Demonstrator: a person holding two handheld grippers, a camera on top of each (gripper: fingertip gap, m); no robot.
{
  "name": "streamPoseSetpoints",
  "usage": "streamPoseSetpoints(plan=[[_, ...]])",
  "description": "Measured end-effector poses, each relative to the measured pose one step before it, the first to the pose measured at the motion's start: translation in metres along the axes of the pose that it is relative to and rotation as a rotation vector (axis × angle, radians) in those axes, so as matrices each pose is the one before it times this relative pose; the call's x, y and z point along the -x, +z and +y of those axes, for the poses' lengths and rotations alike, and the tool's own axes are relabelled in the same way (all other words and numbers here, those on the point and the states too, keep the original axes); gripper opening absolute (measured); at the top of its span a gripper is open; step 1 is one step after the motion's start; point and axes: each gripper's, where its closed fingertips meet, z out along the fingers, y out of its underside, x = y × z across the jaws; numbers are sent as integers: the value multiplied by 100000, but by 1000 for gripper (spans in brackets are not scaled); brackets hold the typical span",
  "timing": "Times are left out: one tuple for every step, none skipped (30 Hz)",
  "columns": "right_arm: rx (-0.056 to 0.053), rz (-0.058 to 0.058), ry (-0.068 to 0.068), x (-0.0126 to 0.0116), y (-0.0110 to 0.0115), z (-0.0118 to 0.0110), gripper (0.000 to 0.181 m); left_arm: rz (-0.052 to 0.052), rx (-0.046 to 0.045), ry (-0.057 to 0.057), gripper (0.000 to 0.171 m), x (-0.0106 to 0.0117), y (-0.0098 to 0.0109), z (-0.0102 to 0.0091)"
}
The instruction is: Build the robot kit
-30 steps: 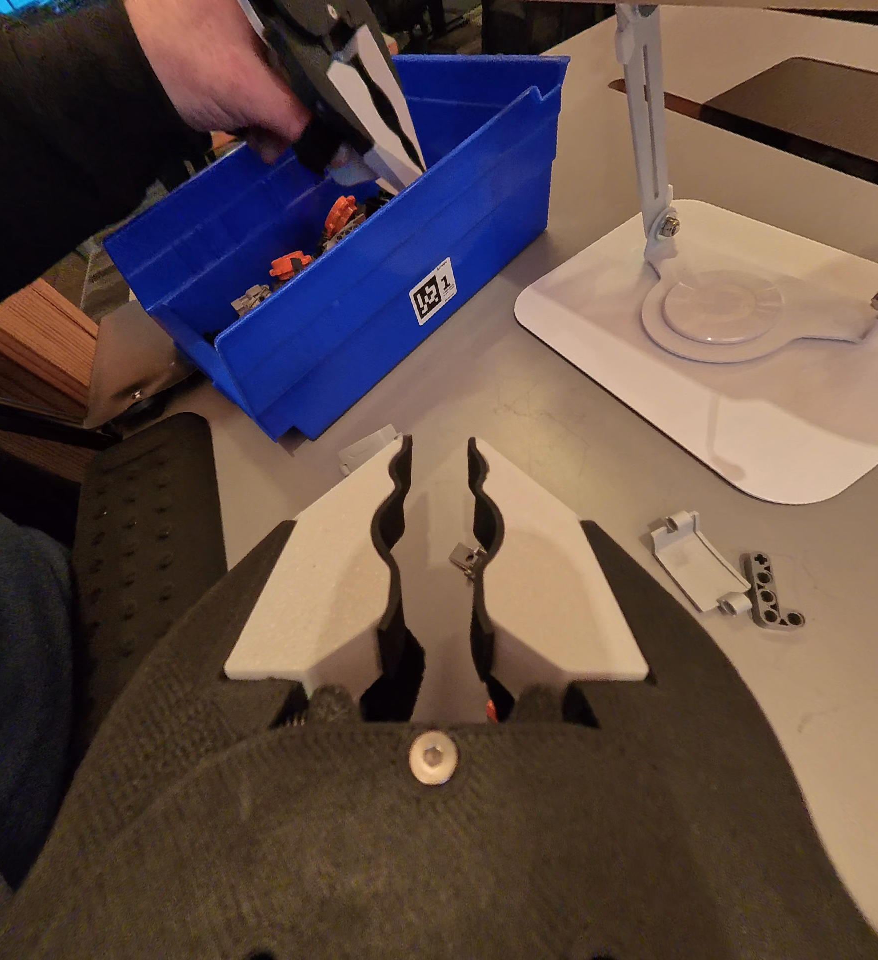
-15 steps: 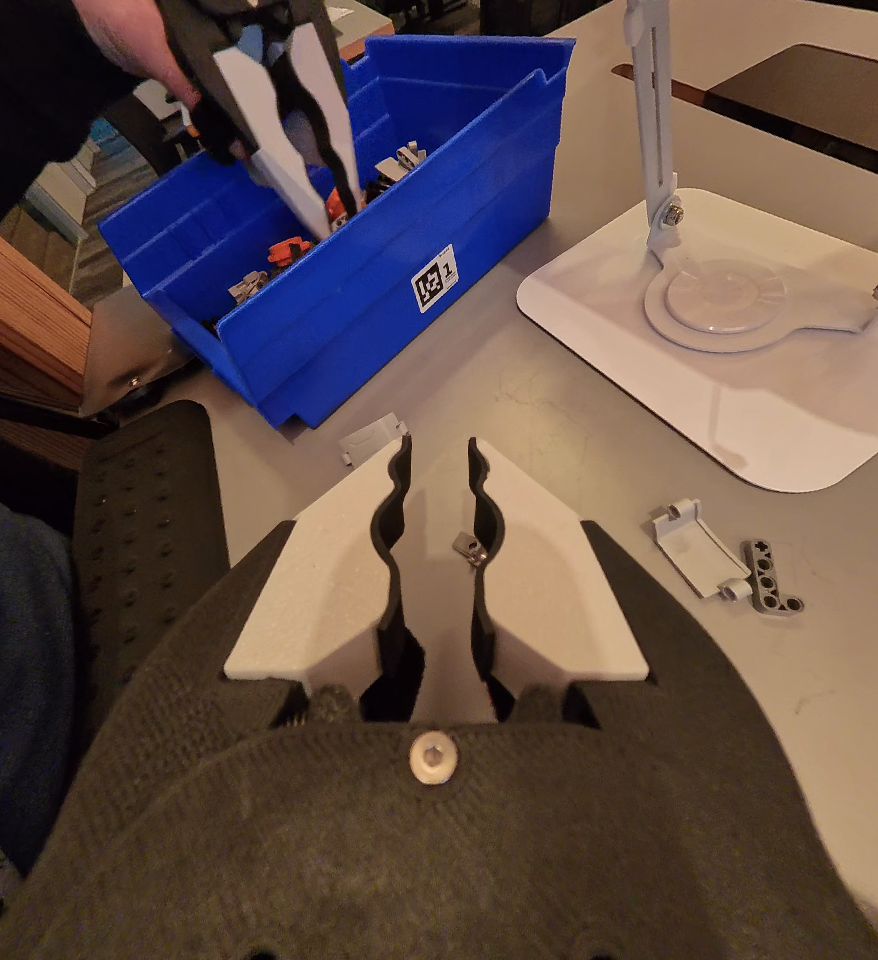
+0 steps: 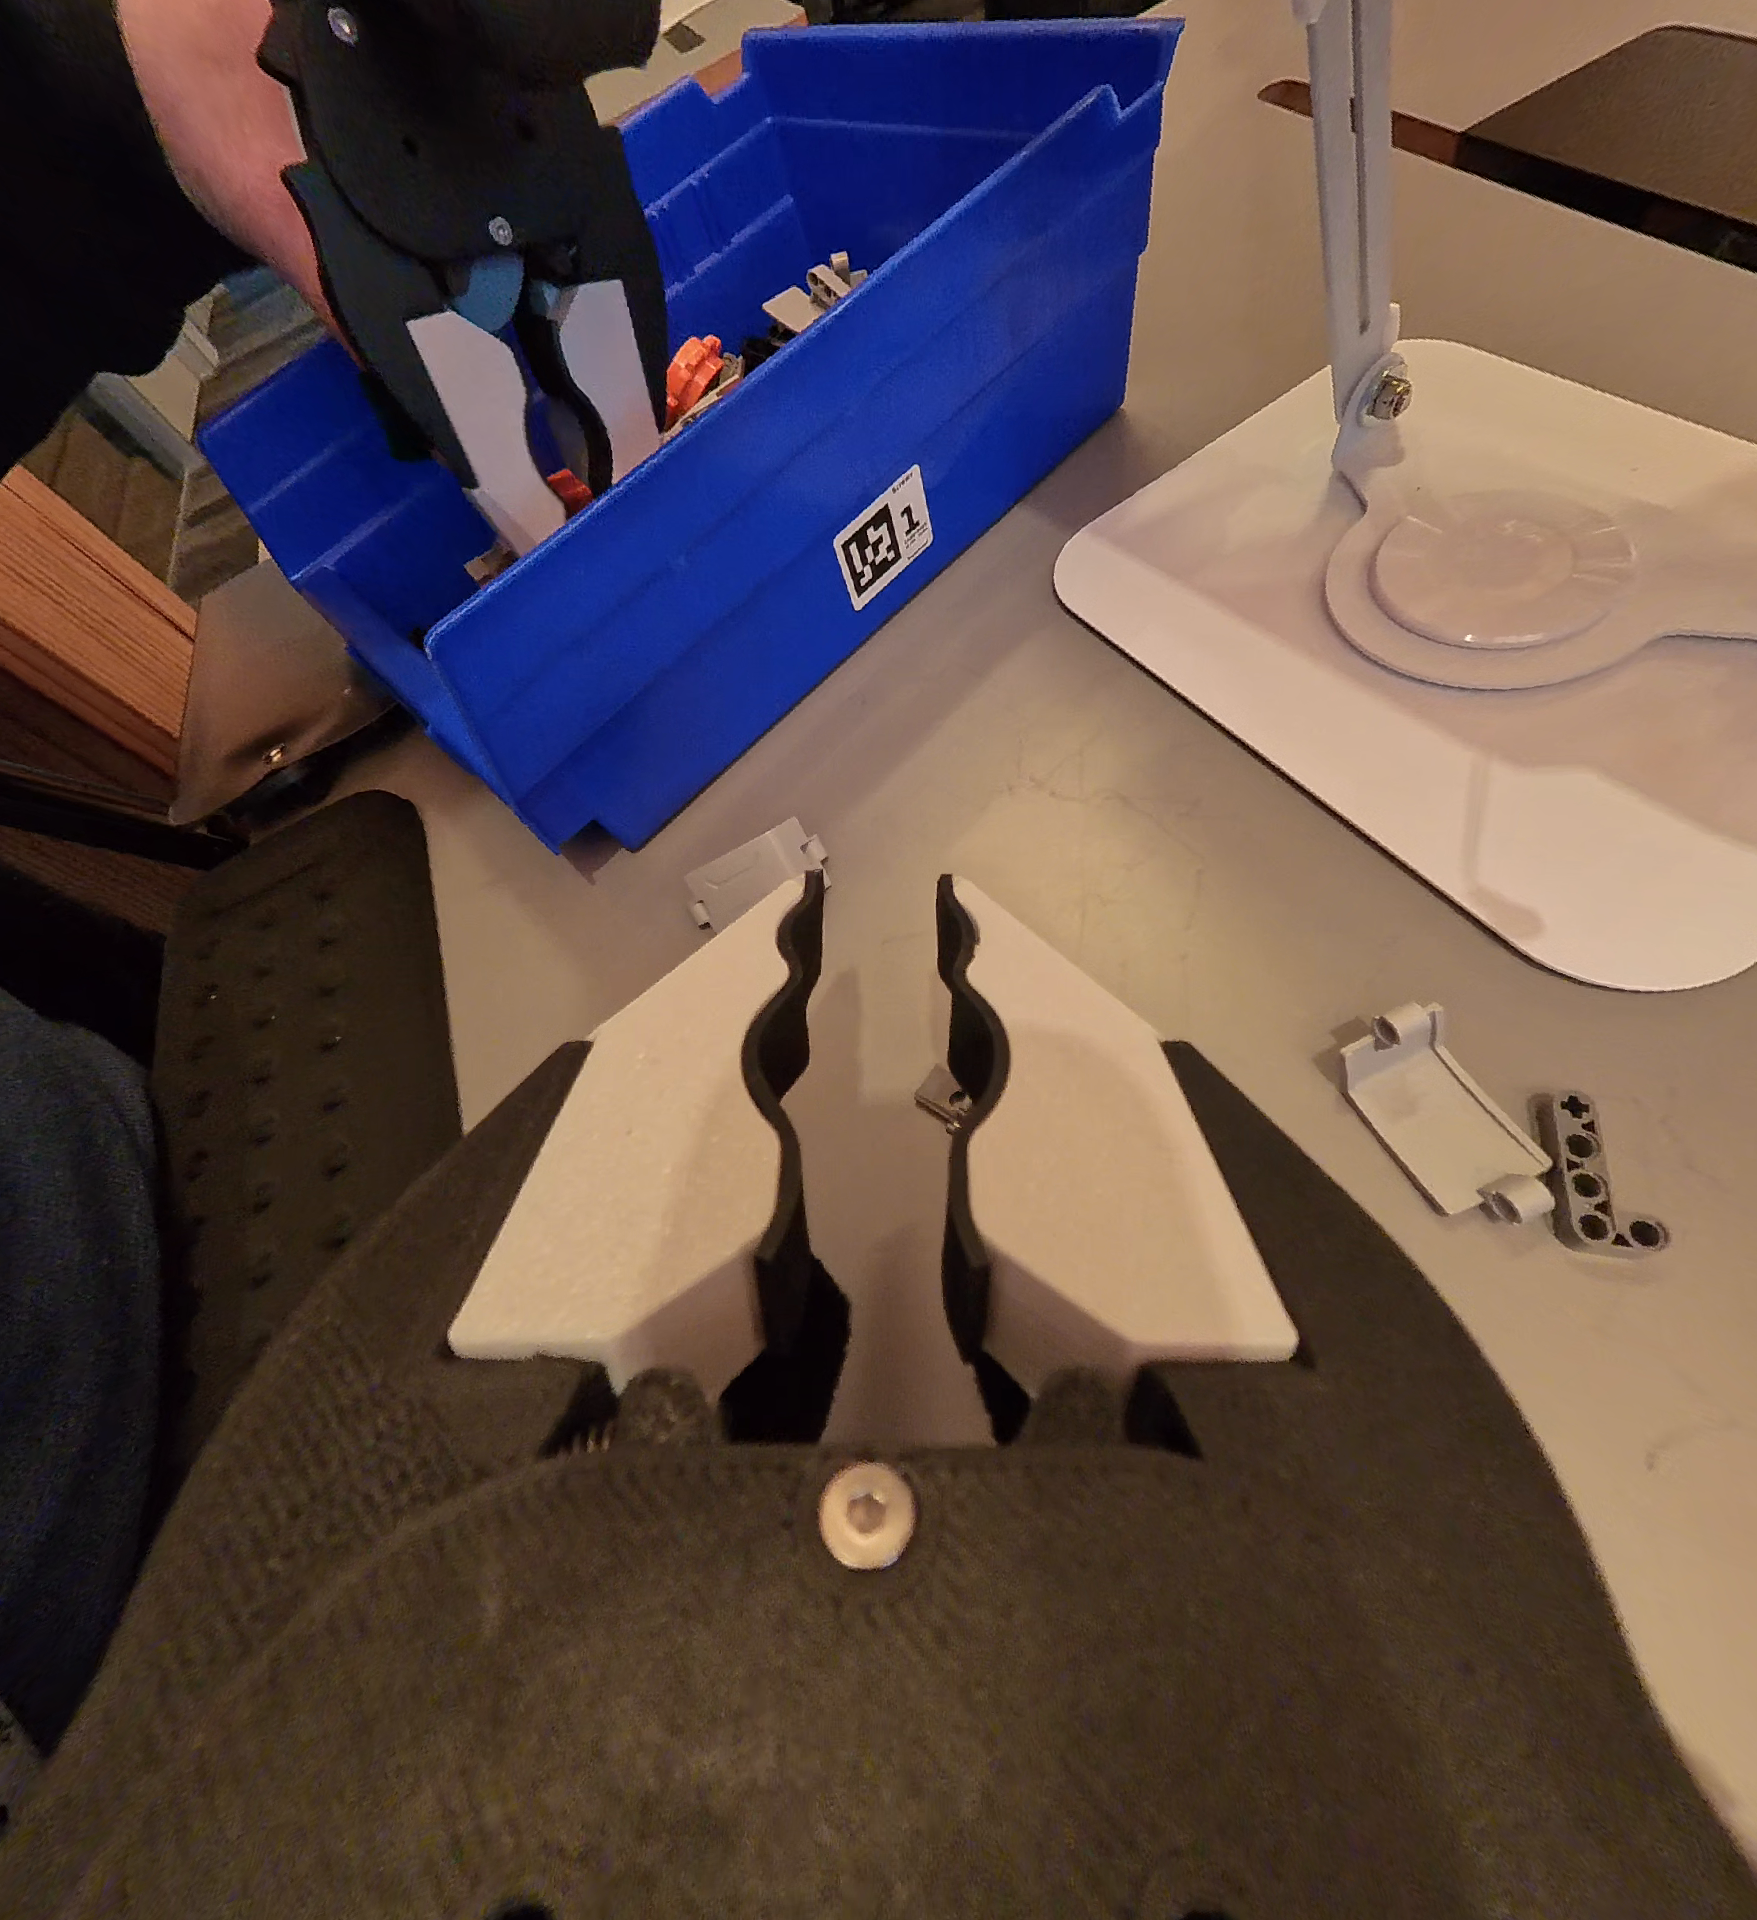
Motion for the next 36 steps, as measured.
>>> streamPoseSetpoints(plan=[[-58,79,-37,-30,-43,-35,19,2839,-453,-734,15,-469,-7,-20],[-117,35,76,-25,-42,-32,19,1013,485,-1006,18,-171,-12,163],[-14,12,127,-49,-27,8,19,-1038,1395,-875,22,175,3,283],[37,-23,120,-30,0,26,19,1429,334,-287,24,-220,-3,120],[-19,-77,106,-17,11,17,19,1852,364,-382,24,-271,39,69],[-95,-40,54,9,7,-13,19,-173,622,216,24,-33,25,24],[-61,-33,16,6,4,-9,18,123,739,647,24,-148,21,69],[29,-97,28,8,16,-8,18,614,840,74,24,-208,29,64],[-21,-45,-47,10,9,-5,18,-509,1349,-86,26,-10,42,181],[-103,76,-56,-22,-29,-21,18,47,304,-191,27,-88,22,95],[-152,62,62,-17,-29,-4,18,1281,-156,-514,29,-269,-22,74],[-180,9,147,-15,-25,11,18,110,61,-40,29,-100,-24,106],[-118,-22,151,-10,-13,35,18,-408,638,-289,30,-1,17,174],[-35,-96,130,9,13,44,18,1402,877,-119,31,-298,75,203],[-22,-152,35,49,26,27,18,171,1149,18,30,-105,136,185],[-12,-117,-61,47,29,18,18,-1462,2021,-220,25,156,142,228],[-50,-78,-94,61,20,-9,18,-923,1624,437,21,25,168,146],[-74,-137,-98,58,15,-25,18,-423,1874,1109,14,-50,208,236],[-28,-132,-157,63,2,-22,18,-1051,1120,636,10,116,195,145],[55,-27,-221,40,-15,-17,18,87,900,-471,6,3,153,156],[48,45,-147,10,-28,4,18,-370,301,154,5,68,84,111],[-17,31,34,-14,-38,15,18,-1520,561,-184,5,278,37,169],[-36,30,128,-24,-35,17,18,-1985,518,-782,5,393,-56,168],[-40,78,71,-35,-34,17,18,-1722,-317,-697,5,380,-165,95],[-35,66,24,-5,-19,30,18,-1184,-1197,-525,5,305,-252,-8],[-4,26,39,12,-2,40,18,-2626,-826,-1047,4,586,-293,62],[-4,-27,55,27,6,38,18,-4365,36,-1806,4,917,-326,209],[3,-142,102,48,21,54,18,-3337,-520,-1608,4,795,-312,152],[23,-116,71,54,18,38,18,-3676,-2118,-1286,3,808,-370,-109],[26,38,-68,35,4,27,18,-2071,-2789,-1666,3,492,-397,-259],[-23,66,-40,30,-17,20,18,745,-2261,-696,7,-121,-336,-273],[-119,-7,105,23,-27,7,18,615,-1748,945,12,-274,-249,-252],[-147,24,136,3,-26,-14,18,-1862,-1410,715,17,83,-226,-212],[-139,93,107,-11,-35,2,18,170,-837,-737,19,-111,-196,-60],[-98,-7,104,13,-19,13,18,2765,-1781,-492,20,-490,-178,-158],[14,-83,71,8,12,28,18,1659,-2244,152,19,-364,-148,-264]])
